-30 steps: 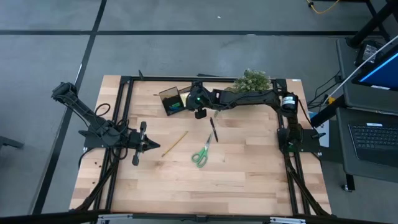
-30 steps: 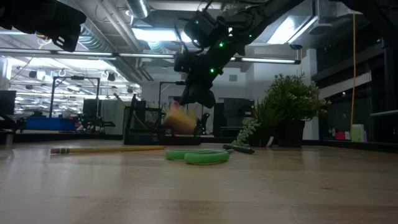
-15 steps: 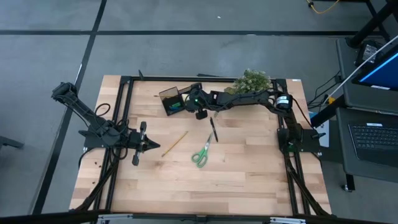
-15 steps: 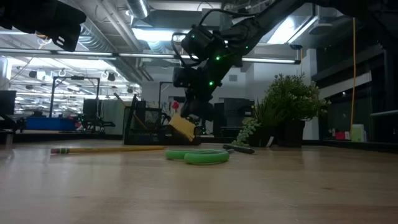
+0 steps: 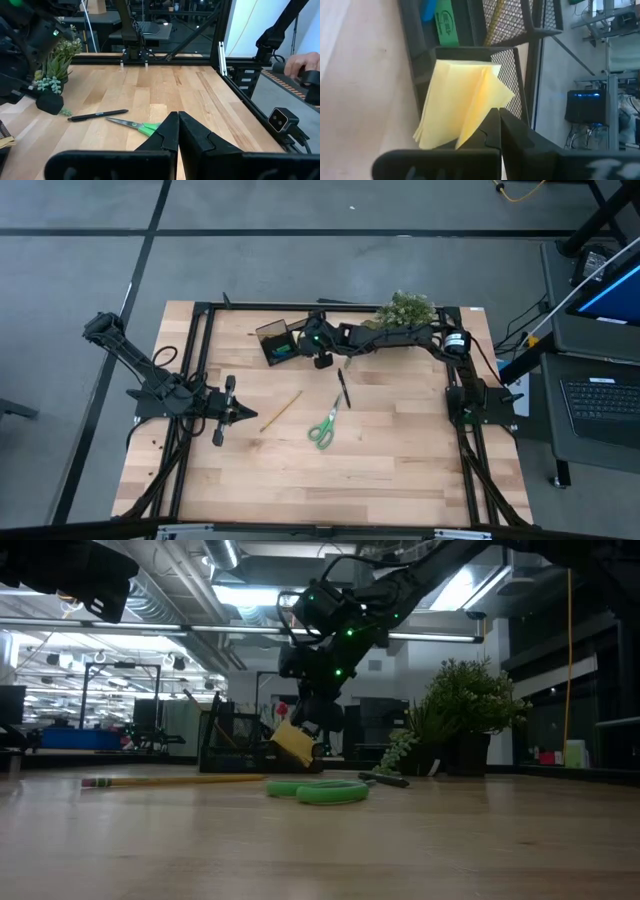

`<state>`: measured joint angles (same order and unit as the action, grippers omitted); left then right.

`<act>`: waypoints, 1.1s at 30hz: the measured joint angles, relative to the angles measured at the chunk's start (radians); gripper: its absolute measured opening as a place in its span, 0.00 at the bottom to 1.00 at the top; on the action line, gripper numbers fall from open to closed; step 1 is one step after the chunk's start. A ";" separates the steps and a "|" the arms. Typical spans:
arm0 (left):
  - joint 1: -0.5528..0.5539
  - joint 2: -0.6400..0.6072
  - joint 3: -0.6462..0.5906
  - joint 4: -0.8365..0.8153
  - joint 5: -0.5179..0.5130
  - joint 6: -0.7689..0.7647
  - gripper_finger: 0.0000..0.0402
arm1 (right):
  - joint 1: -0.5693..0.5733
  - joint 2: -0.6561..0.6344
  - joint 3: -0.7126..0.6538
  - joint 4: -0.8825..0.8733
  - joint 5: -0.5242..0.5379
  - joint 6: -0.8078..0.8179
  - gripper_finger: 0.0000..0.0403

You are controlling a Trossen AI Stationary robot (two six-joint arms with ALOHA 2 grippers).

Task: Pick and place office supplies into organizer
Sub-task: Put the yellow sticky notes into the black desk organizer

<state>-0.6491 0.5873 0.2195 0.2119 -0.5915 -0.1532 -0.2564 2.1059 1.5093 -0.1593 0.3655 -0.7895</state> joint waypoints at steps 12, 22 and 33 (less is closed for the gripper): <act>0.000 0.000 0.000 -0.005 0.000 0.010 0.00 | 0.048 -0.002 0.098 -0.119 -0.078 0.065 0.00; 0.000 0.000 0.000 -0.007 0.000 0.018 0.01 | 0.050 -0.002 0.074 -0.244 -0.222 0.200 0.00; 0.000 0.000 0.000 -0.007 -0.001 0.018 0.01 | 0.023 -0.001 0.006 -0.139 -0.230 0.208 0.00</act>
<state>-0.6491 0.5873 0.2195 0.2054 -0.5925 -0.1352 -0.2334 2.1045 1.5154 -0.2987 0.1358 -0.5819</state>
